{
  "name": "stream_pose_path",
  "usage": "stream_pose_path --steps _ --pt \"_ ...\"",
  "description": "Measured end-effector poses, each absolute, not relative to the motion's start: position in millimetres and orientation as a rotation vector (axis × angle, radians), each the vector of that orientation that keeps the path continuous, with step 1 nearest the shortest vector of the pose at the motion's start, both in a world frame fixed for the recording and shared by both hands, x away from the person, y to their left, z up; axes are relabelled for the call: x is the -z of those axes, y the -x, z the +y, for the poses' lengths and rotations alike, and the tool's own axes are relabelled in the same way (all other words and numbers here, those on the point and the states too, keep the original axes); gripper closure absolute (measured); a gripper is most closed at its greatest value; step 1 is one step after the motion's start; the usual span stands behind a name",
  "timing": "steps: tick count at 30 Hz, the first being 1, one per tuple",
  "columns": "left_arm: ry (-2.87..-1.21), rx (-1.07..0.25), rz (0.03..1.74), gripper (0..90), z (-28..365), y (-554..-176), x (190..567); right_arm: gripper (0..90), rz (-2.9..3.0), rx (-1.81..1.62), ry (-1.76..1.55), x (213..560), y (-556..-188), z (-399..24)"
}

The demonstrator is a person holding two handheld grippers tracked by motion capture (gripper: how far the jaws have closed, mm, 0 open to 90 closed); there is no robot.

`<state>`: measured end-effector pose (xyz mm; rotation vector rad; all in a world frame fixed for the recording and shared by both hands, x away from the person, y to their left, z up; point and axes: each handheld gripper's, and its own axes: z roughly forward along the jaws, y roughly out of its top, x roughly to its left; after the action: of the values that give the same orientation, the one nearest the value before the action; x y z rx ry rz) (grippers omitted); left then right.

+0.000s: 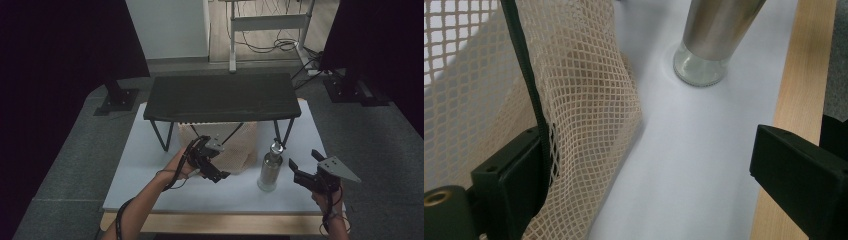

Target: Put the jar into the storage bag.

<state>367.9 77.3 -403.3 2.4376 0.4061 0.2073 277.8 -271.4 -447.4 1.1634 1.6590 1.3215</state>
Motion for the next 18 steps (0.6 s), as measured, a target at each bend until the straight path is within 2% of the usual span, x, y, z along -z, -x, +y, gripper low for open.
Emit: stream_pose_path --steps 18 --pt "-2.458 -0.225 0.388 5.6 76 -366 401 15.1 1.748 -1.444 -0.982 419 -256 -248"
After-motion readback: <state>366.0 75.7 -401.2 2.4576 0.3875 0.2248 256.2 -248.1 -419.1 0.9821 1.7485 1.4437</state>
